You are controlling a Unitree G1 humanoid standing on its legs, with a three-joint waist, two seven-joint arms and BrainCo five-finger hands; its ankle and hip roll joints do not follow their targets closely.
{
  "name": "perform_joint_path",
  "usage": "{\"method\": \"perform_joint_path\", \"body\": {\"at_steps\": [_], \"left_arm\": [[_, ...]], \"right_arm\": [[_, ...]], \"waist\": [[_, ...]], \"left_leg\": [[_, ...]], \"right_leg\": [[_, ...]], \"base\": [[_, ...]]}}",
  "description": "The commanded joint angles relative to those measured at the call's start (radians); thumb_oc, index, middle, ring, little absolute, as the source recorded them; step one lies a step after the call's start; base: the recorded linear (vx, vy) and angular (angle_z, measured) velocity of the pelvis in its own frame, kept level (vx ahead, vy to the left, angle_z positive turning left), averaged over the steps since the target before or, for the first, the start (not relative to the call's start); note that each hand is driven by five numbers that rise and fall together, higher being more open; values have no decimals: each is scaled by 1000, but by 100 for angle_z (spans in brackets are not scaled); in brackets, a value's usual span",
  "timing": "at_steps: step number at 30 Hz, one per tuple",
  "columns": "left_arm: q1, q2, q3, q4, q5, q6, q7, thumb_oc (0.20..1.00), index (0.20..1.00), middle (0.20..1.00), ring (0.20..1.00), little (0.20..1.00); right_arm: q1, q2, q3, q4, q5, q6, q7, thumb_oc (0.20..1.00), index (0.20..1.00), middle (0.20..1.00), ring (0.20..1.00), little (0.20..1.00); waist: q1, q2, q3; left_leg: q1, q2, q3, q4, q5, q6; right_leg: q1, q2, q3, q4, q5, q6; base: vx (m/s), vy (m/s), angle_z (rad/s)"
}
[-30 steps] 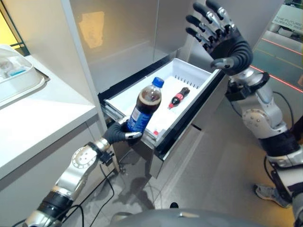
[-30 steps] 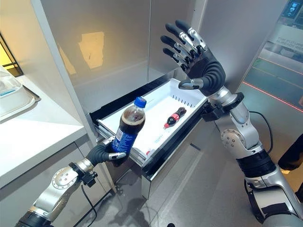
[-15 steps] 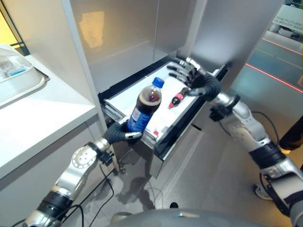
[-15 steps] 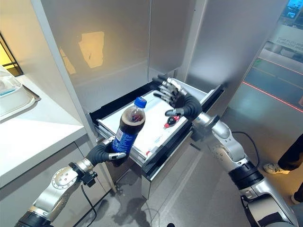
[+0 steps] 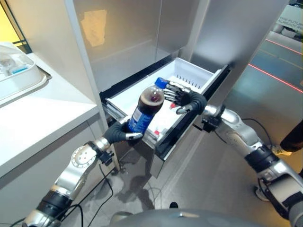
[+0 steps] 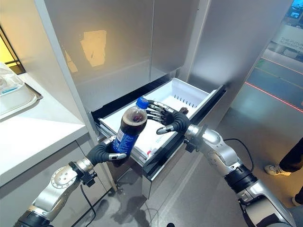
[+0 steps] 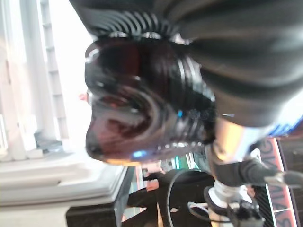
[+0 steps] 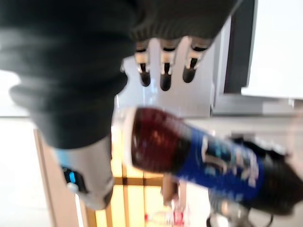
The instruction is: Take the drinks into the refrigerator
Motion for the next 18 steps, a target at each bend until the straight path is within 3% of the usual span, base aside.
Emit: {"method": "perform_joint_path", "body": {"at_steps": [1,18], "left_arm": [[-185,-20,4,-138,-72,-143,17,200,200,200,200,200],[-223,-48,-45,-111,-19,-139,27,200,200,200,200,200]], "right_arm": [[-100,1,22,-56,74,-23,13,1000,1000,1000,1000,1000],[-126,178,81,-67,98,-20,-20,1000,1000,1000,1000,1000]], "waist": [[22,25,5],[26,28,13]], "left_leg": [[-36,-77,-67,6,-34,100],[-40,-81,-67,6,-38,105]], "right_leg": [[53,25,-64,125,-133,6],[55,25,-58,117,-134,5]], "base": [[0,0,0],[0,0,0]]}}
